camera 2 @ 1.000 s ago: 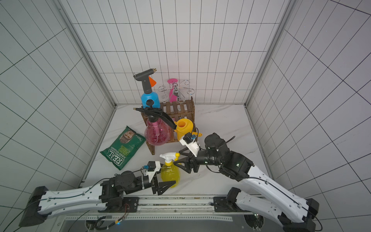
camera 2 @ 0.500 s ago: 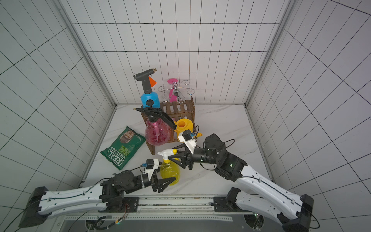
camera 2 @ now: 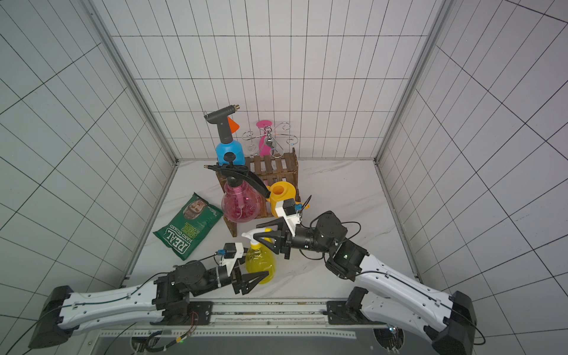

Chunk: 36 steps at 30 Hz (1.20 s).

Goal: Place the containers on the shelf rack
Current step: 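Pick up a container from the center of the board, then place the container on the shelf.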

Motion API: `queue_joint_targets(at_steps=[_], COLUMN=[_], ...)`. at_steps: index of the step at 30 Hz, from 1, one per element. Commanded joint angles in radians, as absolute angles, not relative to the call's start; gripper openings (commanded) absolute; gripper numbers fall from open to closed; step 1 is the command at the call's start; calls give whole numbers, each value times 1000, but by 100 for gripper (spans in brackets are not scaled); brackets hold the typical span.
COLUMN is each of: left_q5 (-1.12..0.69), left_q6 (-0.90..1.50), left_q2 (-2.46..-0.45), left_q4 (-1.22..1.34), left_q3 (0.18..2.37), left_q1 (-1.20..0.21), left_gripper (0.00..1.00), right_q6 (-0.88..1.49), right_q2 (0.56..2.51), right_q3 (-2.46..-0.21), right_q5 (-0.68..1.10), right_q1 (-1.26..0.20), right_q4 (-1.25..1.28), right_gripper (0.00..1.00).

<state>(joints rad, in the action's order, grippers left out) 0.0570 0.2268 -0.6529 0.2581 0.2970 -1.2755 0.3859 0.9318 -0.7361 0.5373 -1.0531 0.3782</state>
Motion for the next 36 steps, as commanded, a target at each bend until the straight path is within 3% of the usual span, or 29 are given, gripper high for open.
queue_joint_targets(at_steps=[1,6,9,21,29,36], left_q5=[46,61,82,126,137,154], left_q6=[220,228,238,232,246,252], left_q2=[-641,-611,-584,-436,-464,-495], left_q4=[253,239,229,152,117,107], left_q3=[301,297,288,238,233,232], left_q1=[-1275,-1276,-1275,-1271,-1267,-1266], left_gripper=[77,80,97,99,99,99], right_q6=[385,363,344,270,283,243], right_q2=[956,936,907,679,469,419], right_q3=[-751,-740,-730,-675,-686,-765], right_q5=[524,509,496,388,370,306], right_q1=[-1070,-1074,-1074,-1038,-936,-906], right_q4=[439,419,400,270,155,60], right_gripper=[23,7,0,0,0,0])
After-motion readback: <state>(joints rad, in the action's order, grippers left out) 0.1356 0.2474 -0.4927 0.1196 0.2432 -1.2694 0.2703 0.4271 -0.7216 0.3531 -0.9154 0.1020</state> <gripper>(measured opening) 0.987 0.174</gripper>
